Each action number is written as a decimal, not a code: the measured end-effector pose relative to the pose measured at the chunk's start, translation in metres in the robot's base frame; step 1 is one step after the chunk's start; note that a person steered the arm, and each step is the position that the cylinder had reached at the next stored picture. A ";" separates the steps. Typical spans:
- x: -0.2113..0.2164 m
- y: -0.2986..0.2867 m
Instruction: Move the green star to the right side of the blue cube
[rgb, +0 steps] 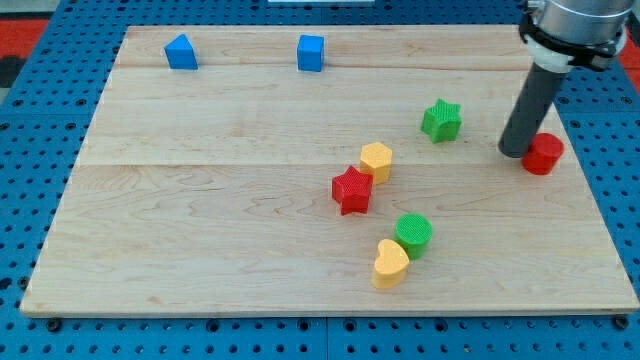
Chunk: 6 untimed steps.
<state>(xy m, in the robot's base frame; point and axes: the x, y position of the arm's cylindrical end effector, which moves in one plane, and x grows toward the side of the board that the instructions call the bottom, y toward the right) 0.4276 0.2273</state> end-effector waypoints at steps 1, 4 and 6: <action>0.000 0.007; -0.057 -0.118; -0.119 -0.074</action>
